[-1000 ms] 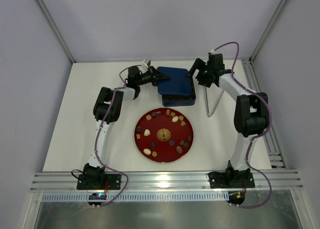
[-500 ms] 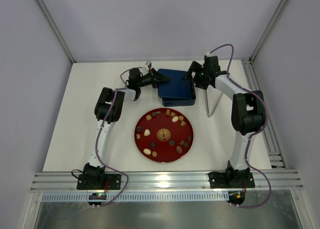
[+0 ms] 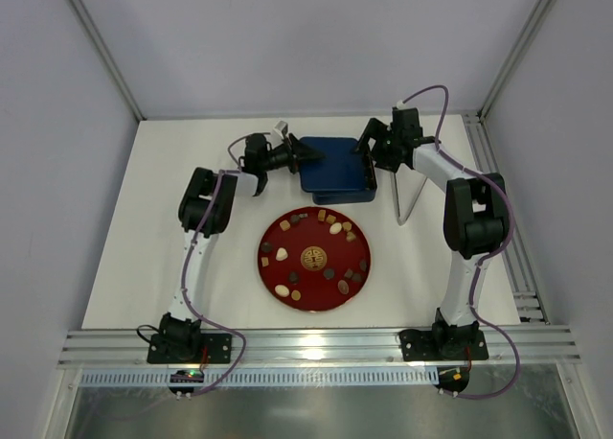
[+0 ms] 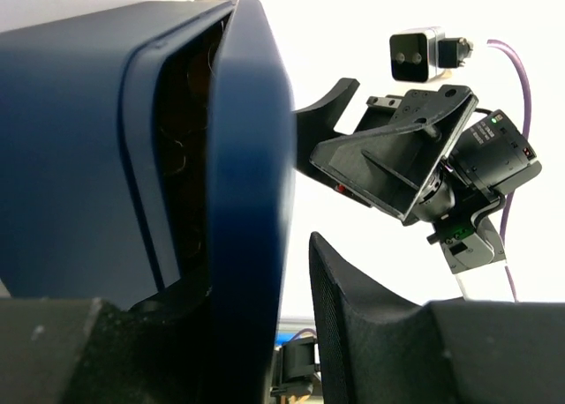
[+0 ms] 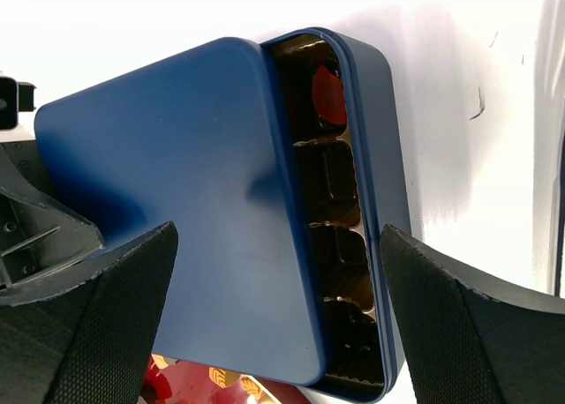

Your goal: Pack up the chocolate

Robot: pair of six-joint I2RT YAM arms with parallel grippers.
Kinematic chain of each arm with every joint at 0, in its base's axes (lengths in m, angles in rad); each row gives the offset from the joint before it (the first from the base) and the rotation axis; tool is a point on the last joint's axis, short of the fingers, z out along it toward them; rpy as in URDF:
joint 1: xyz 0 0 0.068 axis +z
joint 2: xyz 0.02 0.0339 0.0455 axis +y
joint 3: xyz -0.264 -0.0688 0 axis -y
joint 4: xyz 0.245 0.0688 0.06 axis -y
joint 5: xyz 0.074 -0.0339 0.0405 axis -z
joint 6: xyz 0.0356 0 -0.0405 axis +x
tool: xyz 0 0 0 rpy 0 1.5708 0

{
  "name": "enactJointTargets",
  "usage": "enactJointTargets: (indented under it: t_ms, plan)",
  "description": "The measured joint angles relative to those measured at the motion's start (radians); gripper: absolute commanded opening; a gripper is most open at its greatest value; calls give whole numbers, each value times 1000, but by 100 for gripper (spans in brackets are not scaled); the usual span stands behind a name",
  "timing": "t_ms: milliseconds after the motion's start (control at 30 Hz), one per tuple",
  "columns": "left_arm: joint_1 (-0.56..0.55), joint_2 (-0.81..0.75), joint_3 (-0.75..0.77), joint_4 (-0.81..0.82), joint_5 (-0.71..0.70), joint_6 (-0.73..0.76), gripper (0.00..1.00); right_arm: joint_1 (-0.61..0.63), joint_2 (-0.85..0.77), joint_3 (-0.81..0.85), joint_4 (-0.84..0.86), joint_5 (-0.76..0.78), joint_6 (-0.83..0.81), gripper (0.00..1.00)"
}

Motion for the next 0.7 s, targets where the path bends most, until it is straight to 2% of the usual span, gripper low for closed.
enactJointTargets:
  t_ms: [233,700]
  plan:
    - [5,-27,-19,-32,4,37,39,0,0,-8,5,0,0,95]
    - [11,-98,-19,-323,8,235,39,2,0,-11,5,5,0,95]
